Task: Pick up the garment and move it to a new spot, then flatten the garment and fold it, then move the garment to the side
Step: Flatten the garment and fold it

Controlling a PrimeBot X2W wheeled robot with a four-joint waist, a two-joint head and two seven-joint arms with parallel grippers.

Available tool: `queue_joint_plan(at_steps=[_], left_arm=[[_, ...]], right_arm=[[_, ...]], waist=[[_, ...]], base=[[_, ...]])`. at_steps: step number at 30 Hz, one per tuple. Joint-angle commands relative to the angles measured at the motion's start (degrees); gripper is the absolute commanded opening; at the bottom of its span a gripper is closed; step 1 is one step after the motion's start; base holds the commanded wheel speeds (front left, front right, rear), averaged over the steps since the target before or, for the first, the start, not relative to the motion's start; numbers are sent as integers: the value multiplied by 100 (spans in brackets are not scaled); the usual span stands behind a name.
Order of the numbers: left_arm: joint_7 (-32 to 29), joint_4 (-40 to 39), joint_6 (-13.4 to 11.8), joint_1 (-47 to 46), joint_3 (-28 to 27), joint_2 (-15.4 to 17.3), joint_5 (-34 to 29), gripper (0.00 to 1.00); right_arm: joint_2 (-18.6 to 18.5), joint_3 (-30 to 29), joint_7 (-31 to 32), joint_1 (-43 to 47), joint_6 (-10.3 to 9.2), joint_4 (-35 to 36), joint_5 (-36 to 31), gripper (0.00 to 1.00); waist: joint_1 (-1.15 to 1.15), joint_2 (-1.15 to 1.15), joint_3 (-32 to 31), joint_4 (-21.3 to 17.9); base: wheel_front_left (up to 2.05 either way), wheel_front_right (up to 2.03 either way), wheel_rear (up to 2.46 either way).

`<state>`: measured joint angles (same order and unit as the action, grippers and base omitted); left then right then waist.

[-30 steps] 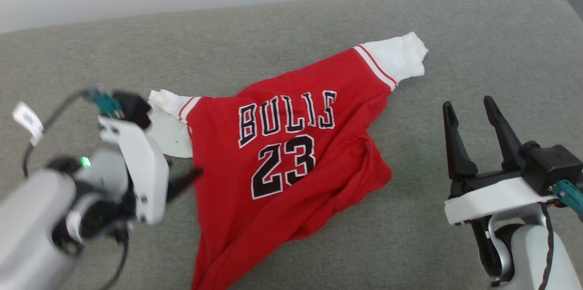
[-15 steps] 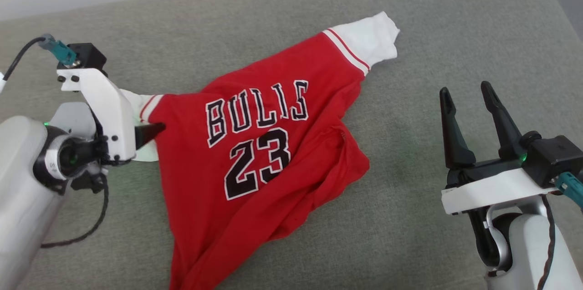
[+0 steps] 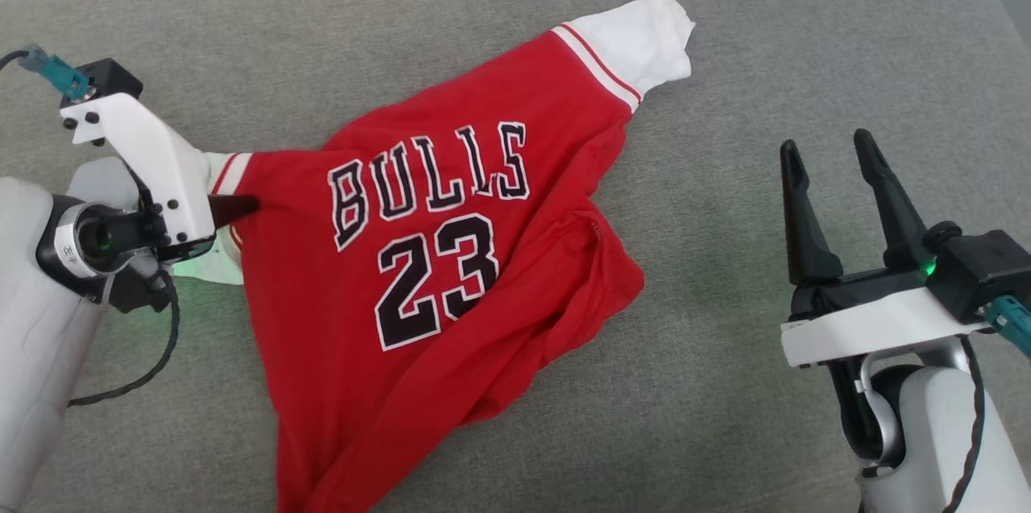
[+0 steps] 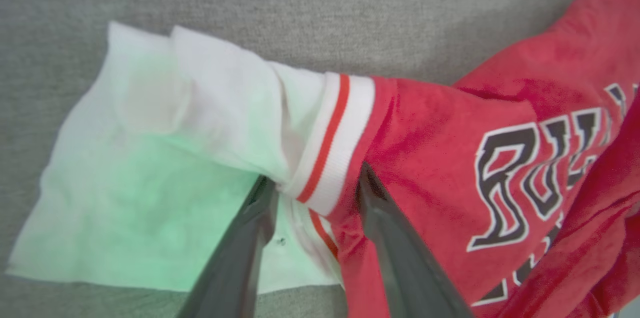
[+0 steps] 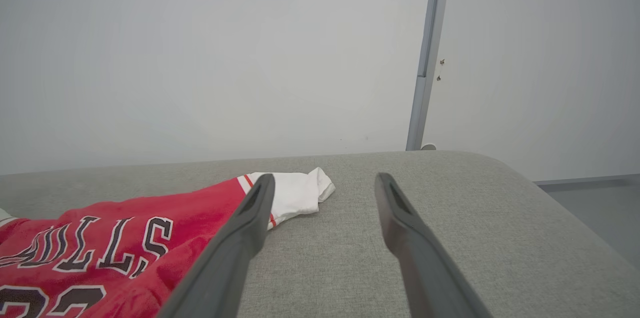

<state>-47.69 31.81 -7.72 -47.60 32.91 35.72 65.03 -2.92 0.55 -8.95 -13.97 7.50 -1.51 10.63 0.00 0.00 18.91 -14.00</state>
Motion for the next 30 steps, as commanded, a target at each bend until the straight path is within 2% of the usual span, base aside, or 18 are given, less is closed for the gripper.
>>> queue_joint_plan(at_steps=[1,6,13,17,24,29,30], left_arm=[[-45,84,44,-47,-19,-79,121,0],[-219,22,32,-27,-50,-123,254,0],[-470,-646,-30,327,60,52,289,0],[-569,-1383,-190,737,72,246,375,0],[-592,-2785,-610,1739,87,679,479,0],[-442,-3267,-776,2354,179,781,473,0],[-405,-3299,-787,2427,192,781,461,7]], right_arm=[[2,-28,-29,-63,-2,-10,-4,100],[2,-116,14,-53,-2,-43,-83,100],[2,-214,83,40,-2,-8,-145,100],[1,-256,145,58,-2,35,-166,100],[2,-258,240,85,-2,91,-168,100],[2,-225,270,45,-2,92,-123,100],[1,-216,273,29,-2,83,-120,100]], waist=[[0,0,-7,45],[0,0,-113,202],[0,0,-280,478],[0,0,-356,649],[0,0,-389,834],[0,0,-351,886],[0,0,-342,888]], base=[[0,0,0],[0,0,0],[0,0,0],[0,0,0],[0,0,0],[0,0,0],[0,0,0]])
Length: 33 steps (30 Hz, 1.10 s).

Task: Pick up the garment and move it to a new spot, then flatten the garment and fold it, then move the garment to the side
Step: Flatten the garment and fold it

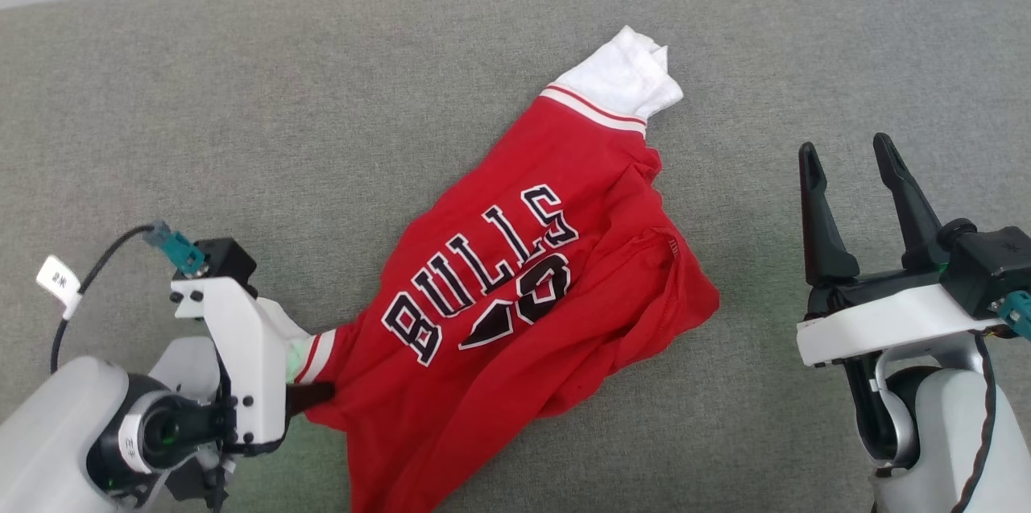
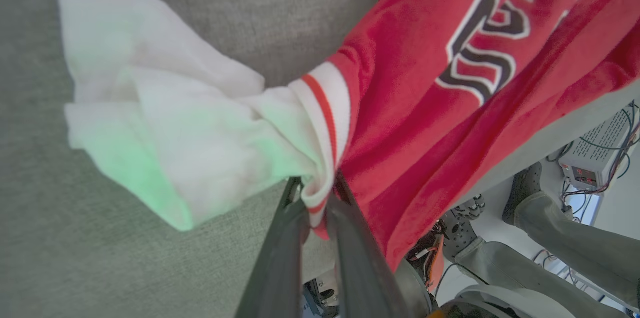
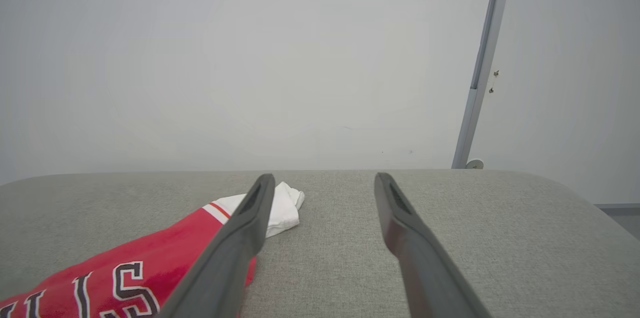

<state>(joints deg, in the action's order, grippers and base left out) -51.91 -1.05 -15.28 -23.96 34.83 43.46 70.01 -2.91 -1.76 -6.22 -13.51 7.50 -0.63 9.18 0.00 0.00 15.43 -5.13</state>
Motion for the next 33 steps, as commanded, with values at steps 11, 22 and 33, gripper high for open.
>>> queue_joint_plan(at_steps=[11,22,33], left_arm=[[-30,-255,-88,124,-168,228,103,100],[-712,-520,-662,-596,-620,793,248,100],[-865,859,-531,-1108,-264,444,-41,100]], right_arm=[[1,63,-19,-95,-2,-77,53,100],[0,68,-58,-132,-2,-116,82,100],[1,98,-33,-176,-2,-106,80,100]], waist=[[0,0,13,-56],[0,0,-31,-119],[0,0,-4,-322]], base=[[0,0,0],[0,0,0],[0,0,0]])
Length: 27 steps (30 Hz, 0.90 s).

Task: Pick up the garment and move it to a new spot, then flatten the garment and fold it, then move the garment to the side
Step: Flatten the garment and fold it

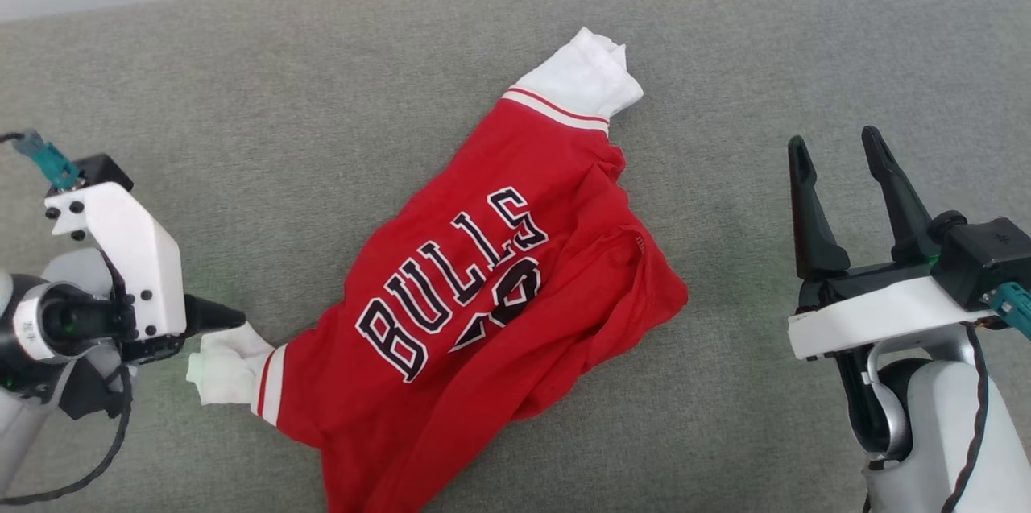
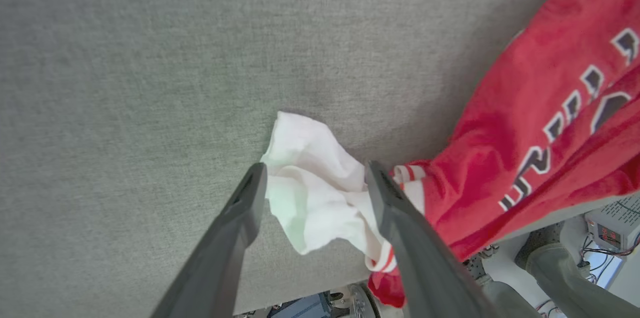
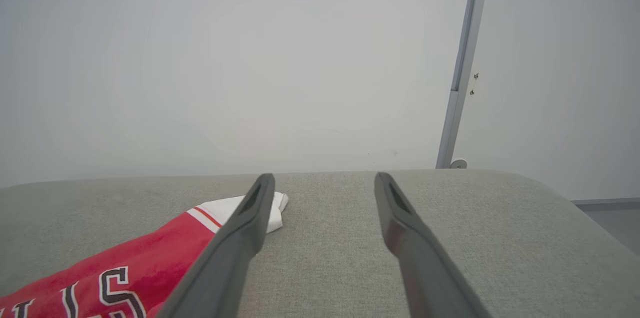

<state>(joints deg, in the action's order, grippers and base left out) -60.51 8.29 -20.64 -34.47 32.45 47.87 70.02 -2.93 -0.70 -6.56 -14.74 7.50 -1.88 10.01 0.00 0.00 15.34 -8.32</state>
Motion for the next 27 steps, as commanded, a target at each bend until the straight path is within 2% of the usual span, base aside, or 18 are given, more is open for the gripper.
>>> queue_joint_plan(at_steps=[1,9,12,13,14,15,20,27], left_arm=[[-21,51,15,-70,12,-39,-61,100],[114,957,229,-70,256,-278,-216,100],[269,1335,365,-28,320,-473,-221,100],[290,1433,472,-9,364,-538,-219,95],[338,1538,544,3,376,-610,-208,11],[341,1667,588,22,384,-680,-166,0],[560,1930,970,-182,366,-820,-207,0],[1191,1887,1434,-875,189,-682,-583,0]], right_arm=[[3,-17,9,-48,-2,30,-5,100],[3,-10,84,6,-2,116,-24,100],[3,-3,94,30,-2,156,-18,100],[3,-7,103,36,-2,171,-23,100],[3,-11,115,40,-2,184,-24,100],[3,-16,126,41,-2,193,-29,100],[3,-62,154,51,-2,233,-54,100],[4,-99,186,88,-2,258,-56,100]], waist=[[0,0,15,-18],[0,0,77,-109],[0,0,91,-116],[0,0,95,-113],[0,0,100,-106],[0,0,103,-99],[0,0,87,-25],[0,0,-5,108]], base=[[0,0,0],[0,0,0],[0,0,0],[0,0,0],[0,0,0],[0,0,0],[0,0,0],[0,0,0]])
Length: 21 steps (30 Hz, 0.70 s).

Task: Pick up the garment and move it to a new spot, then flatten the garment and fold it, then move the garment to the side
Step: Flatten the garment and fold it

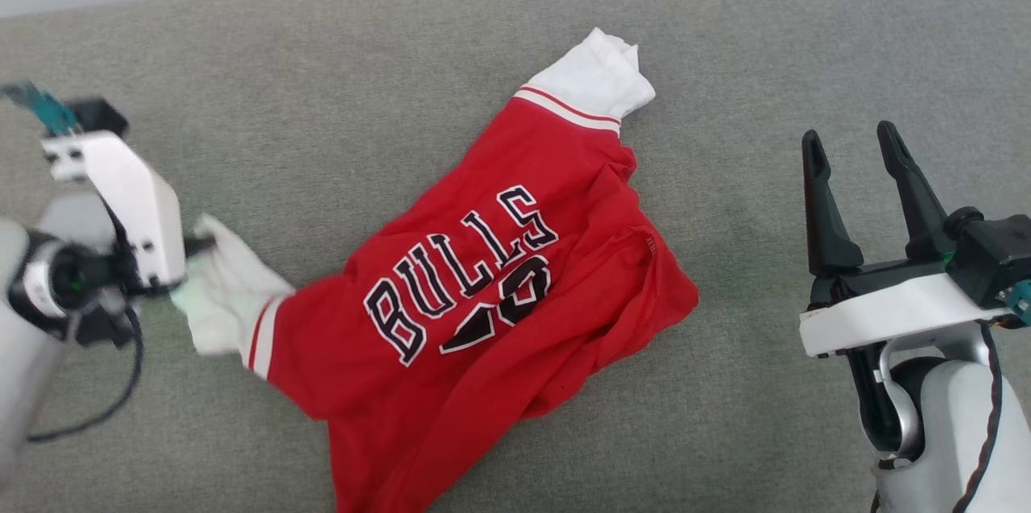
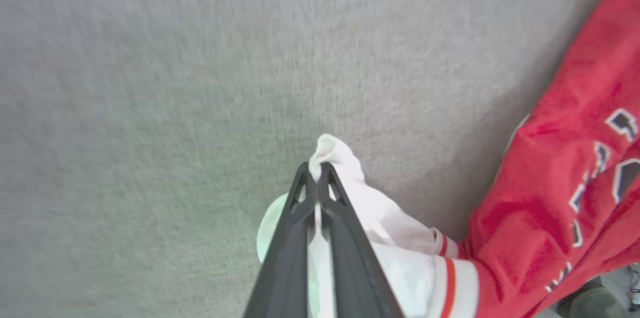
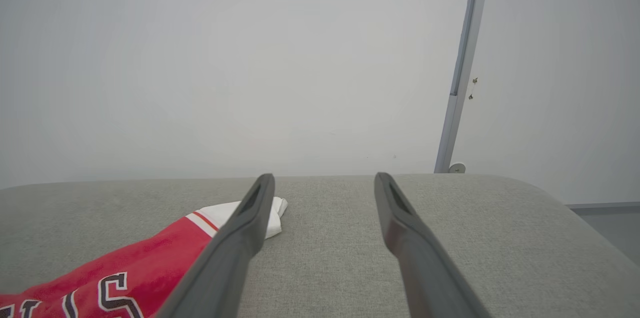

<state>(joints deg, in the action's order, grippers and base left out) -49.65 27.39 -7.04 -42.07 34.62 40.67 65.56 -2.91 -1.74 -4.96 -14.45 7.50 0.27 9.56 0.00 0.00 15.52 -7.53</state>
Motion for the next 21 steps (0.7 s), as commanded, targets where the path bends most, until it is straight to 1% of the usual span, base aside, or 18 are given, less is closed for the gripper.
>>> queue_joint_plan(at_steps=[1,2,4,8,9,12,14,17,21], left_arm=[[188,-31,118,-205,-57,48,-149,0],[378,-77,250,-392,-99,62,-260,0],[535,-76,347,-542,-142,113,-358,0],[887,3,424,-773,-289,276,-481,0],[887,3,424,-773,-289,276,-481,0],[1021,157,343,-786,-311,506,-662,0],[1146,294,243,-739,-320,683,-823,0],[1166,587,65,-545,-209,941,-1042,0],[975,944,-113,-284,-157,1025,-1000,0]], right_arm=[[1,1,26,59,-2,44,-16,100],[0,2,39,58,-2,53,-14,100],[0,-4,41,58,-2,62,-10,100],[0,11,46,47,-2,76,16,100],[0,11,46,47,-2,76,16,100],[0,-12,46,43,-2,85,25,100],[0,-24,45,52,-2,91,30,100],[2,-54,44,71,-2,93,36,100],[0,-89,49,89,-2,111,40,100]], waist=[[0,0,-33,43],[0,0,-46,63],[0,0,-51,77],[0,0,-34,57],[0,0,-34,57],[0,0,-13,13],[0,0,7,-20],[0,0,36,-62],[0,0,75,-92]], base=[[0,0,0],[0,0,0],[0,0,0],[0,0,0],[0,0,0],[0,0,0],[0,0,0],[0,0,0],[0,0,0]])
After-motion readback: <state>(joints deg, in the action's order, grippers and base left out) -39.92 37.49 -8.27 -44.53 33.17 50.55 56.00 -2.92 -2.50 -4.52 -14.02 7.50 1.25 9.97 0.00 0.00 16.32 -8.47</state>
